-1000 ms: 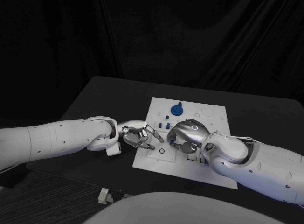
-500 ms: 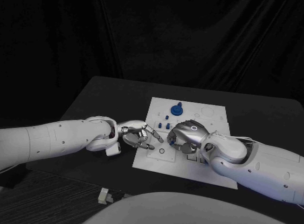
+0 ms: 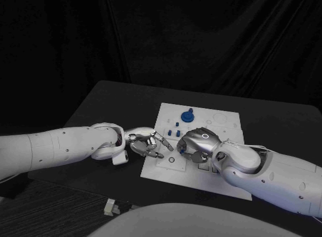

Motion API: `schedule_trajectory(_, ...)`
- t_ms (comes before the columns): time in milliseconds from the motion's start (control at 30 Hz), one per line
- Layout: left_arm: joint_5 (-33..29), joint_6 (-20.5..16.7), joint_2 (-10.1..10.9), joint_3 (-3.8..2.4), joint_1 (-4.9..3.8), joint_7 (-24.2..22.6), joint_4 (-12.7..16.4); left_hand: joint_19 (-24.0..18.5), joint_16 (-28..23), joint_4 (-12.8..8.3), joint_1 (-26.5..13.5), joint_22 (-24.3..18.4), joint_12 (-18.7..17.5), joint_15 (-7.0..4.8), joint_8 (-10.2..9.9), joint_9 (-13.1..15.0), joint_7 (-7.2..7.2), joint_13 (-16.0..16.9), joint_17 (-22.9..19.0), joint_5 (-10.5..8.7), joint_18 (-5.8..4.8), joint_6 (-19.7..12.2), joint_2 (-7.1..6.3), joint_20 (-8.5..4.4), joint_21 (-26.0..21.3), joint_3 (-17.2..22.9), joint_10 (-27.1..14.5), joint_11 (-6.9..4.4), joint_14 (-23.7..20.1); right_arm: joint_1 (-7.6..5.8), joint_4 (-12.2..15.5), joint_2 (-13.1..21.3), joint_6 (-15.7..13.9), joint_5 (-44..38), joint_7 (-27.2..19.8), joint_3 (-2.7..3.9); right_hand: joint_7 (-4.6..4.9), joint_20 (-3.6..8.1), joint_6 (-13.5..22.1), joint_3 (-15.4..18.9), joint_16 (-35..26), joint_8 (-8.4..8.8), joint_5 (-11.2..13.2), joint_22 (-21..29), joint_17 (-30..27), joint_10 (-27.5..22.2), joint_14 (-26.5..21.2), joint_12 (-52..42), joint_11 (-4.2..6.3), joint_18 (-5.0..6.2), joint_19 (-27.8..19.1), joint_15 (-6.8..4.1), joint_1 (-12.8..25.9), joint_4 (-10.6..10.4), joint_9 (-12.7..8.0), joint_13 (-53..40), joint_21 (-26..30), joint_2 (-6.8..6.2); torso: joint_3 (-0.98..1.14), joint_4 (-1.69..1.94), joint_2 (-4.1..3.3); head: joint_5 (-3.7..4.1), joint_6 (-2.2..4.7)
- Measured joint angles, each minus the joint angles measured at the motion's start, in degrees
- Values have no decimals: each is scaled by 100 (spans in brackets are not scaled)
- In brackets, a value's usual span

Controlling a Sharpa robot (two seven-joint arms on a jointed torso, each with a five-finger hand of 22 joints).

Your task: Assemble the parts on the task board

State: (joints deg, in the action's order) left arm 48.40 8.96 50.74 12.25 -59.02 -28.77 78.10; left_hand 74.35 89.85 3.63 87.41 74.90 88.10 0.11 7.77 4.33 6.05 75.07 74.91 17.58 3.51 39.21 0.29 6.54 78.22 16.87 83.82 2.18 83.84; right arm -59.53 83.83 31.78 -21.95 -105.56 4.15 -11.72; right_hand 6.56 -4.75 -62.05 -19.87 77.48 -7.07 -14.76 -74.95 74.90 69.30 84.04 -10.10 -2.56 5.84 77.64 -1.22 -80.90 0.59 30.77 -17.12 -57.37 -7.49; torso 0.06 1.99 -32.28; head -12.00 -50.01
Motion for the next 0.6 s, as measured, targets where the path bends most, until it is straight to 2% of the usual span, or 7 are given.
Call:
schedule_trajectory(67, 0, 1, 0, 0, 0, 0, 0, 0, 0, 0, 0, 0, 0, 0, 0, 0, 0, 0, 0, 0, 1, 0, 0, 0, 0, 0, 0, 0, 0, 5, -9, 0, 4, 0, 2, -6, 51, -50, 248, 38, -28, 158, 2, 0, 0, -86, 0, 52, -76, -1, -50, 0, -31, -39, -94, 22, 102, -28, 0, 0, 0, -1, 0)
schedule_trajectory(133, 0, 3, 0, 0, 0, 0, 0, 0, 0, 0, 0, 0, 0, 0, 0, 0, 0, 1, 0, 0, 0, 0, 0, 0, 0, 0, 0, 0, 0, 22, -15, 4, 29, 0, 6, -16, 50, -46, 410, 49, -49, 255, 39, 0, -2, -212, -32, 79, -98, 0, -89, 32, -31, -84, -149, 45, 180, -28, 0, 0, 0, 0, 0)
schedule_trajectory(200, 0, 5, 0, 0, 0, 1, -1, 0, 0, 0, 0, 0, 0, 0, 0, 0, 0, 1, 0, 0, 0, 0, 0, 0, 0, 0, 0, 0, 0, 29, -16, 7, 54, 0, 9, -18, 42, -109, 689, 67, -90, 340, 65, 0, -35, -456, -57, 170, -179, 0, -151, 120, 9, -148, -255, 80, 286, -69, 0, 0, 0, 0, 0)
schedule_trajectory(300, 0, 8, -1, 0, 0, 3, -4, 0, 0, 0, 0, 0, 0, 0, 0, 0, 0, 2, 0, 0, 0, 0, 0, 0, 0, 0, 0, 0, 0, 29, -16, 11, 89, 0, 15, -15, -44, -190, 1075, 105, -91, 341, 83, 1, -82, -726, -117, 233, -281, 0, -232, 209, 37, -204, -452, 126, 419, -144, 0, -1, 1, 0, 0)
schedule_trajectory(433, 0, 14, -3, 0, 0, 5, -7, 0, 0, 0, 0, 0, 0, 0, 0, 0, 0, 3, 0, 0, 0, 0, 0, 0, 0, 0, 0, 0, 0, 29, -13, 18, 122, 0, 25, -12, -53, -211, 1122, 128, -112, 341, 124, 1, -101, -772, -117, 233, -315, 0, -253, 210, 31, -227, -536, 128, 459, -149, 0, -1, 1, 4, 0)
schedule_trajectory(600, 0, 23, -3, 0, 0, 8, -8, 0, 0, 0, 0, 0, 0, 0, 0, 0, 0, 3, 0, 0, 0, 0, 0, 0, 0, 0, 0, 0, 0, 29, -12, 22, 151, 0, 40, -9, -11, -210, 1164, 145, -112, 341, 125, 1, -112, -854, -139, 233, -336, 0, -253, 231, 31, -244, -599, 138, 491, -149, 0, -1, 1, 8, 0)
